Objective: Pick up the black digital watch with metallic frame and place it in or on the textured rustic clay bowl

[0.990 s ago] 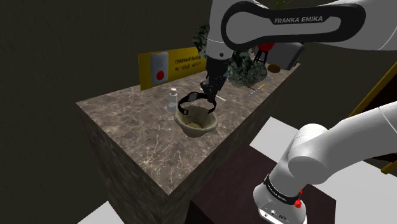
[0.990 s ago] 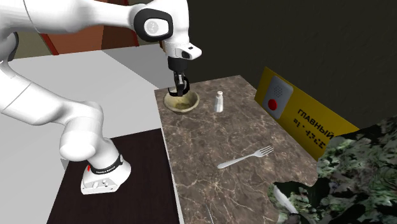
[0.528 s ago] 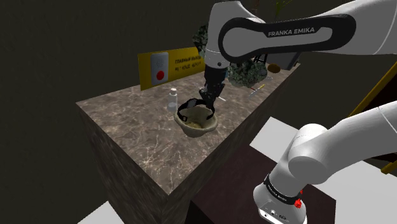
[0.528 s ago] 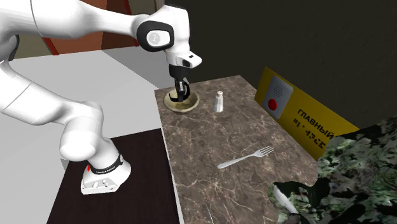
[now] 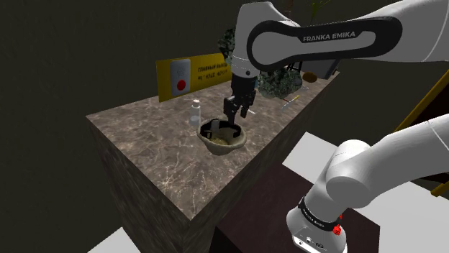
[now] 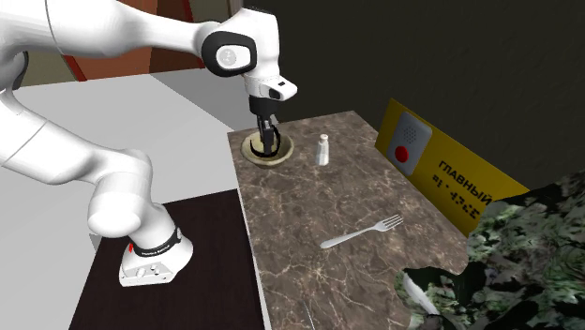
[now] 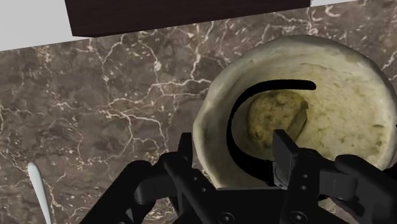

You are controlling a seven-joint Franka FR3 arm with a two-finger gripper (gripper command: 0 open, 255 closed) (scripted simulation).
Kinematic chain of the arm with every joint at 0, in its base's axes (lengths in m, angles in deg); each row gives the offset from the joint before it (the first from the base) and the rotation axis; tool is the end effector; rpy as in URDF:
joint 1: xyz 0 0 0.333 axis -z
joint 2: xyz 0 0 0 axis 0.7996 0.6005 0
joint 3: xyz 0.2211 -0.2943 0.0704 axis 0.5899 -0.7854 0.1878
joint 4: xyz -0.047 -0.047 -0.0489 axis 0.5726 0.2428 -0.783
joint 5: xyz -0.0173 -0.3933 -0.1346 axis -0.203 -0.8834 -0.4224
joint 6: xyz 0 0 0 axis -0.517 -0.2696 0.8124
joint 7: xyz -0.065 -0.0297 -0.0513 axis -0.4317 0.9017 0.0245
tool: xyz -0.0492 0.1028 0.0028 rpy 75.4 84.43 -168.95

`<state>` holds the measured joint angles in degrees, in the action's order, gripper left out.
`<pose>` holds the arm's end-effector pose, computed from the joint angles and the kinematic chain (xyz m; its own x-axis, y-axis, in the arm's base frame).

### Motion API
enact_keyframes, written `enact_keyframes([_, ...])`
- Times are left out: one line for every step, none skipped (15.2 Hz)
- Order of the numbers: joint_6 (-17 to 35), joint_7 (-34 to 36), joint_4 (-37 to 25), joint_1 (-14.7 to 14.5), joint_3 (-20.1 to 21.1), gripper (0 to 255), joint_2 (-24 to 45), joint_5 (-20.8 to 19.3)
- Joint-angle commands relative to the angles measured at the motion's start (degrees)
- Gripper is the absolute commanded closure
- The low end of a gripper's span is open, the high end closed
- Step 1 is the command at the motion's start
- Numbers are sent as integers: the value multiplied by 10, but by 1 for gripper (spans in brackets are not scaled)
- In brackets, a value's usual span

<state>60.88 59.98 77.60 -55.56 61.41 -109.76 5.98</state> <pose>0.3694 0.0828 0.5343 0.9987 -0.0334 -0.0386 -0.0315 -0.9983 0.0497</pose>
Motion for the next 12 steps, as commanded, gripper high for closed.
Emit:
enact_keyframes([0, 0, 0, 0, 0, 0, 0, 0])
enact_keyframes([0, 0, 0, 0, 0, 0, 0, 0])
enact_keyframes([0, 0, 0, 0, 0, 0, 0, 0])
enact_keyframes([0, 0, 0, 0, 0, 0, 0, 0])
enact_keyframes([-19, 0, -19, 0, -1, 0, -1, 0])
enact_keyframes([-39, 0, -38, 0, -1, 0, -1, -1])
enact_keyframes([-58, 0, -58, 1, -1, 0, 0, -1])
enact_keyframes([-73, 1, -74, 1, -2, 0, 1, -2])
enact_keyframes([-73, 1, -74, 1, -2, 0, 1, -2])
enact_keyframes([-73, 1, -74, 1, -2, 0, 1, -2])
enact_keyframes([-73, 1, -74, 1, -2, 0, 1, -2])
enact_keyframes([-73, 1, -74, 1, -2, 0, 1, -2])
